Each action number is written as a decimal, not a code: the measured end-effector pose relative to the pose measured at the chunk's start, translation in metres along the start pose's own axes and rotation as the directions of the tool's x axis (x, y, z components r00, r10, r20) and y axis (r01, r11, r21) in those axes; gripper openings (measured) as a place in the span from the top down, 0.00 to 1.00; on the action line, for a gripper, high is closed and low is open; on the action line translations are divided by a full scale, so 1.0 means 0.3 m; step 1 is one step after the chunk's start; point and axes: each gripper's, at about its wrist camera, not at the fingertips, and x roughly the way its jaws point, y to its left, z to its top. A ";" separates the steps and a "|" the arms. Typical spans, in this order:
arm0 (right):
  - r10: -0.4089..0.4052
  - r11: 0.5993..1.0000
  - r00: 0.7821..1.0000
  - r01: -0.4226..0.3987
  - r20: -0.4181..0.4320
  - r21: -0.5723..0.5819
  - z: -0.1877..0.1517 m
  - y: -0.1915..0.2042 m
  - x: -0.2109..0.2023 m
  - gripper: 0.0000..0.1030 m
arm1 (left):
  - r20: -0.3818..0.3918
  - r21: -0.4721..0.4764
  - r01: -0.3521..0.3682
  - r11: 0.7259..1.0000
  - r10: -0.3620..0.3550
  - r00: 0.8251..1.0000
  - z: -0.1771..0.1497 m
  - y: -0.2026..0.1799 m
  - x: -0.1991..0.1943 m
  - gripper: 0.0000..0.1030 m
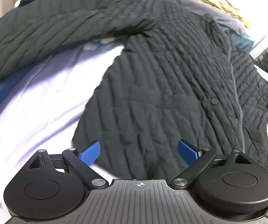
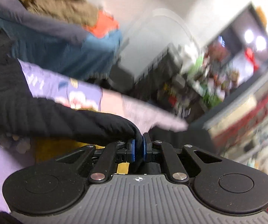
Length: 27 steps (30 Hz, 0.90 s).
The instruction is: Fold large clothes
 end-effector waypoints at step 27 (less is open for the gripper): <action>0.382 0.802 0.924 -0.326 -0.011 0.500 -0.267 0.062 -0.144 0.10 | -0.014 0.066 -0.018 0.998 0.019 1.000 0.076 0.014 0.025 0.00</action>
